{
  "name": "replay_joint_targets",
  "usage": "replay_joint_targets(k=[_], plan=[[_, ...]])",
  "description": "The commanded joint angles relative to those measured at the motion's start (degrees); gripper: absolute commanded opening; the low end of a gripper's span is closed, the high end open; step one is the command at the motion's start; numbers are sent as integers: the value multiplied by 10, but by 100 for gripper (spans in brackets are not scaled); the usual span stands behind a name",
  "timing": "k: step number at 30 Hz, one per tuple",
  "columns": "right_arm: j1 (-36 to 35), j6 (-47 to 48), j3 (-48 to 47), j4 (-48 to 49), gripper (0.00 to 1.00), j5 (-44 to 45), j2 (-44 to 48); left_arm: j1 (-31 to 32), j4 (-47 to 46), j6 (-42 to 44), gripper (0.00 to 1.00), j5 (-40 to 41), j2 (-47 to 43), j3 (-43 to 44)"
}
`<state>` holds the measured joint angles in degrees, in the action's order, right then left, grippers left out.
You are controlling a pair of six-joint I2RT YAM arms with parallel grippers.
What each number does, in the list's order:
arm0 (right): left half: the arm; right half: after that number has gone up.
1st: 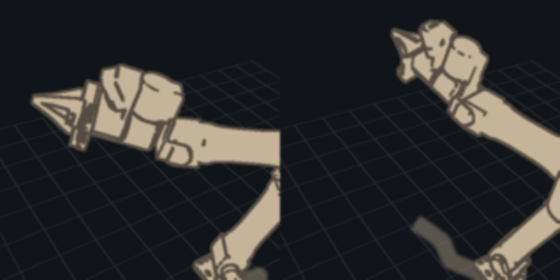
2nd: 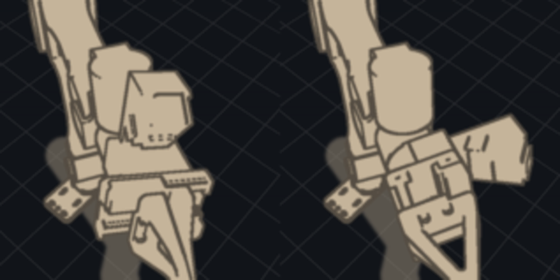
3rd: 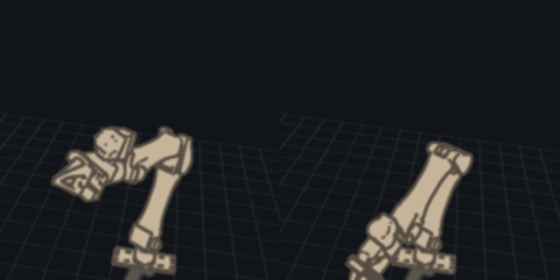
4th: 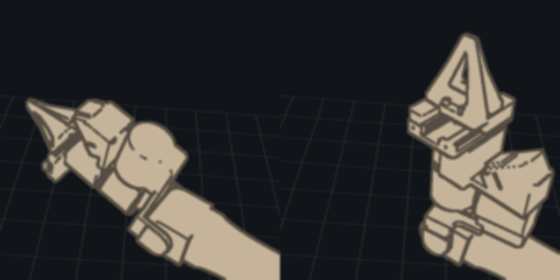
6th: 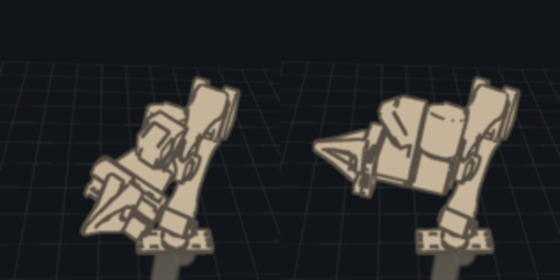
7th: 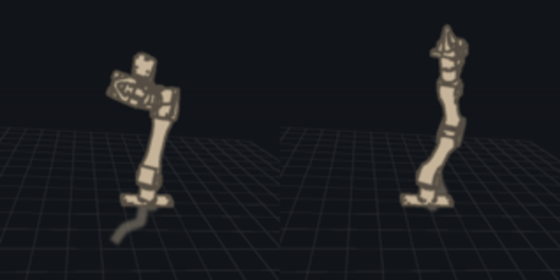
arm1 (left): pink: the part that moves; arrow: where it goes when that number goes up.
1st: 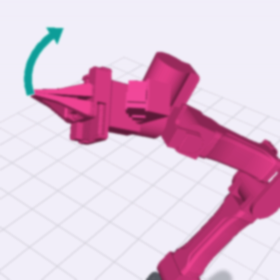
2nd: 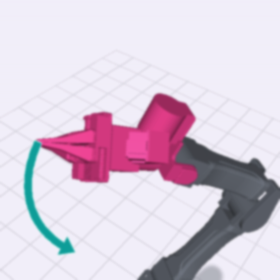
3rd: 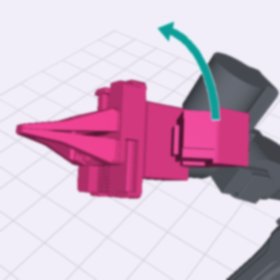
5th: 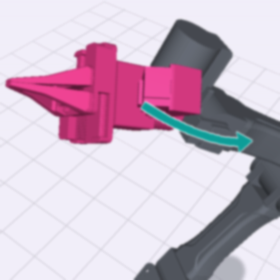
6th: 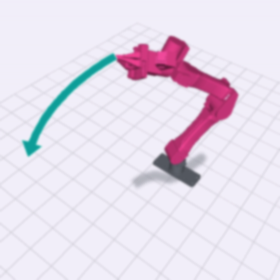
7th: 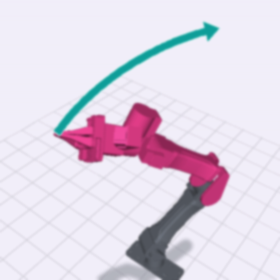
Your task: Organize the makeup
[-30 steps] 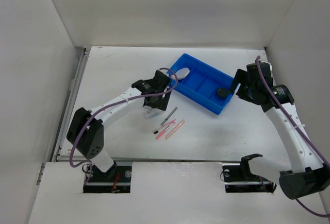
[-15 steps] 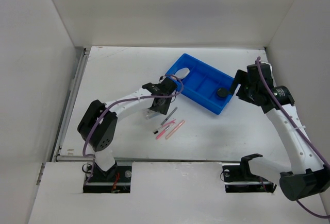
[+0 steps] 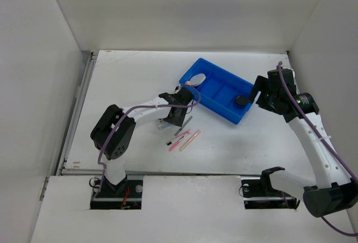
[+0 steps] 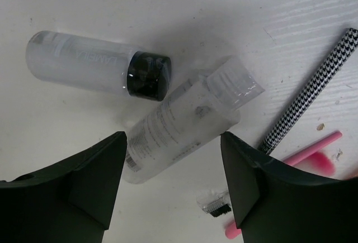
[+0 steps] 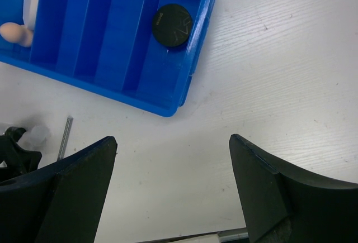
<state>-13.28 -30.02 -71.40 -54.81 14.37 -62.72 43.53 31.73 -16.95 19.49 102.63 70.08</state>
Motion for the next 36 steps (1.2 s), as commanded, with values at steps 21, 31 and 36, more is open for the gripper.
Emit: replay_joint_targets(k=[21,31,36], plan=[[2,-2,-5,16,88,7,8,-2,-36,-10,25,-7,40,8],[2,-2,-10,16,88,7,8,-2,10,1,0,6,-14,40],[2,-2,-10,16,88,7,8,-2,50,13,0,11,-63,80]])
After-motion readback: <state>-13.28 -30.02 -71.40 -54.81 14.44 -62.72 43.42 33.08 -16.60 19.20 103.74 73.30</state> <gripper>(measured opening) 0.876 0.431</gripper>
